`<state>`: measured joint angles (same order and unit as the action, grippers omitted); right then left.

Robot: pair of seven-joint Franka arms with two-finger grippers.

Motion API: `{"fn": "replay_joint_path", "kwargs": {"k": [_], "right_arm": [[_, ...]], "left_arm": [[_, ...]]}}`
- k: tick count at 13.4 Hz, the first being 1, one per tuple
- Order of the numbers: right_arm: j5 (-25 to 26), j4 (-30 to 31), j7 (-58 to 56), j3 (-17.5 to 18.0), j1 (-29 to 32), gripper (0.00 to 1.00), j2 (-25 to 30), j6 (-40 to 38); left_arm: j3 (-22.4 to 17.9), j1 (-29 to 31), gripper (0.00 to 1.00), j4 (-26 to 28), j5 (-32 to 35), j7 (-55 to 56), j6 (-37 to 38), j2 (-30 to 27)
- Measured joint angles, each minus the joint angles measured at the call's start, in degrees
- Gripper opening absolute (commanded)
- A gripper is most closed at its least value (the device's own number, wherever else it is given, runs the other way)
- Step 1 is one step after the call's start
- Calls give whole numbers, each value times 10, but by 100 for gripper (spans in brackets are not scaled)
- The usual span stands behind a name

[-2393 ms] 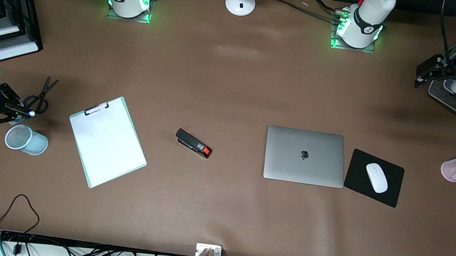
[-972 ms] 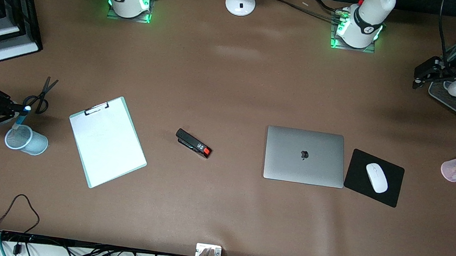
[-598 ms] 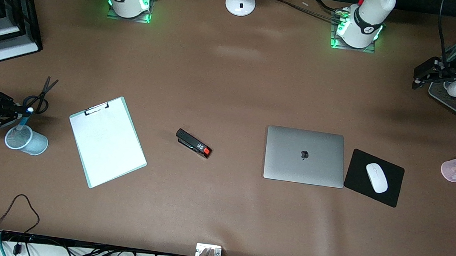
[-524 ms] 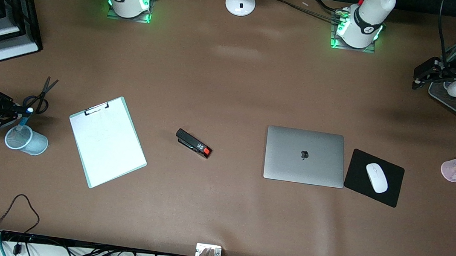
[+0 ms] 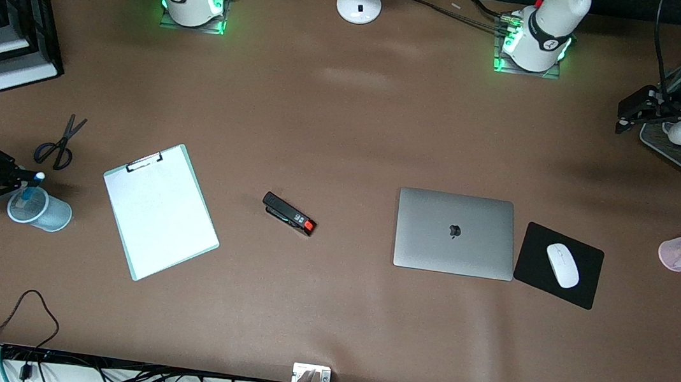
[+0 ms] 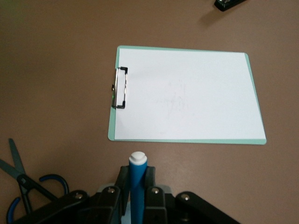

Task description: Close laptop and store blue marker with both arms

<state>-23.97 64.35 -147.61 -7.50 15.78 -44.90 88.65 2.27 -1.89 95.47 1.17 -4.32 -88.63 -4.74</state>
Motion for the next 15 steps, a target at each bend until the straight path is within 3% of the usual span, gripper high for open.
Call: {"fn": "replay_joint_path", "kwargs": {"k": [13,14,15], "right_arm": [[-32,-1,8,2,18,4,-33,30],[-33,-1,8,2,21,9,-36,30],[-34,-1,8,2,23,47,-38,30]], "left_arm": [[0,0,100,0,0,0,-1,0],[0,0,100,0,0,0,-1,0],[0,0,100,0,0,0,-1,0]]}}
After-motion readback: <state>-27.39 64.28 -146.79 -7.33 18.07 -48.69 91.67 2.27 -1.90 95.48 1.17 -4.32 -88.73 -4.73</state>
